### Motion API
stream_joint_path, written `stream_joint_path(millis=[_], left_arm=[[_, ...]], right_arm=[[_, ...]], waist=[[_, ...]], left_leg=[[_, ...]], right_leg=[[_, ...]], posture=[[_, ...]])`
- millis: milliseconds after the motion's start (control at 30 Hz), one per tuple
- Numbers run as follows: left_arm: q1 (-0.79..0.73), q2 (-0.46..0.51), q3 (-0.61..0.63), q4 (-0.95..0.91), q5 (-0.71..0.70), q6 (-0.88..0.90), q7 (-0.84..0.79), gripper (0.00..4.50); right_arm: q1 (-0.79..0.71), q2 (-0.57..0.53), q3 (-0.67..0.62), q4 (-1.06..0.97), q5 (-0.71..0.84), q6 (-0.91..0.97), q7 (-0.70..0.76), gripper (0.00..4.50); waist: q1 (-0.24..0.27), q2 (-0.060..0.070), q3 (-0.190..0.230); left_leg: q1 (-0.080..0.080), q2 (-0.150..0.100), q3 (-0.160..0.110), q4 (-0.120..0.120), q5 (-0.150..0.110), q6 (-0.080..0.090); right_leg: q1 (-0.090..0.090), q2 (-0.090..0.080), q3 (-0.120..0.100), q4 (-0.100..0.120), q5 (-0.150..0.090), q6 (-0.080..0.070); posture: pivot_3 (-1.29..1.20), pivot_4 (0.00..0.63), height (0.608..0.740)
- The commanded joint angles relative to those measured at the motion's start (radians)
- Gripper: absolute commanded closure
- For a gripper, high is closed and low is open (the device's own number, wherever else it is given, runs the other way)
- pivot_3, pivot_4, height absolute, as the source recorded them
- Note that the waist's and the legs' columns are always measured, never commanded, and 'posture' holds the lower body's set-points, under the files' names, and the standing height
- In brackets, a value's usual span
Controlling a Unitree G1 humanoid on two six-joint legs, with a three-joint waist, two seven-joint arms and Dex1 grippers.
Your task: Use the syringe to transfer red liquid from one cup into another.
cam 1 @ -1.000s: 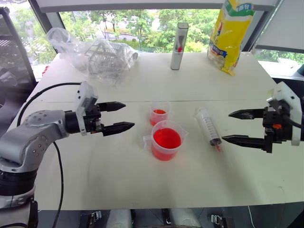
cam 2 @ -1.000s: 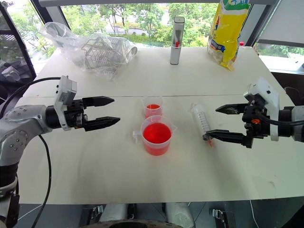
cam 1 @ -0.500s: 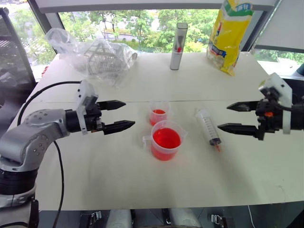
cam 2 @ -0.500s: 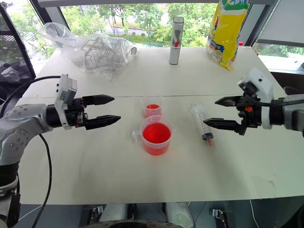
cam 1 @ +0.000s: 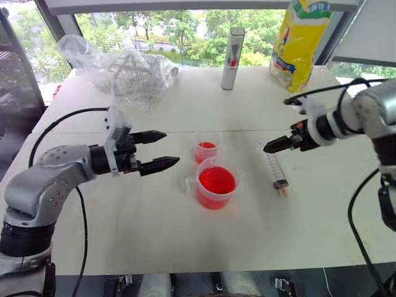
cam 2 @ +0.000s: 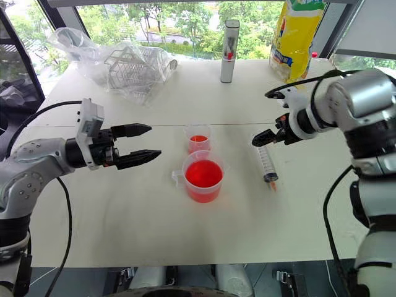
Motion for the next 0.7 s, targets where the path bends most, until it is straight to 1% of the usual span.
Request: stream_joint_path(millis=[33,167,367,567,700], left_arm=[[0.006,-0.002,0.026,-0.038,-0.005,-0.017,0.019,0.0],[0.014,-0.005,0.029,-0.049,-0.01,-0.015,0.035,0.0],[0.023,-0.002,0.035,-0.057,-0.015,-0.015,0.045,0.0],[0.031,0.002,0.04,-0.07,-0.012,-0.019,0.052,0.0],[0.032,0.006,0.044,-0.076,-0.013,-0.017,0.054,0.0]], right_arm=[[-0.074,0.033,0.094,0.116,-0.009,0.006,-0.036,0.04],[-0.102,0.057,0.188,0.158,0.018,0.006,-0.032,0.04],[-0.13,0.096,0.256,0.237,0.014,0.006,-0.049,0.04],[-0.135,0.221,0.222,0.381,-0.073,0.006,-0.091,0.04],[-0.13,0.251,0.219,0.395,-0.104,0.006,-0.082,0.04]], waist=[[0.001,0.0,0.0],[0.002,0.0,0.0],[-0.001,0.0,0.0],[-0.002,0.0,-0.001],[0.0,0.0,-0.001]], left_leg=[[0.0,0.0,0.0,0.0,0.0,0.0],[0.0,0.0,-0.001,0.0,0.0,0.0],[0.0,0.0,0.0,0.001,0.0,0.0],[0.0,0.0,0.0,0.001,0.0,0.0],[0.0,0.0,-0.001,0.001,0.0,0.0]], right_leg=[[0.0,0.0,0.0,0.0,0.0,0.0],[0.0,0.0,-0.001,0.0,0.0,0.0],[0.0,0.0,-0.001,0.002,0.0,0.001],[-0.001,0.001,-0.001,0.003,0.001,0.0],[-0.001,0.001,-0.001,0.003,0.001,0.0]], posture=[[0.0,0.15,0.74],[0.0,0.15,0.74],[0.0,0.15,0.74],[0.0,0.15,0.74],[0.0,0.15,0.74]])
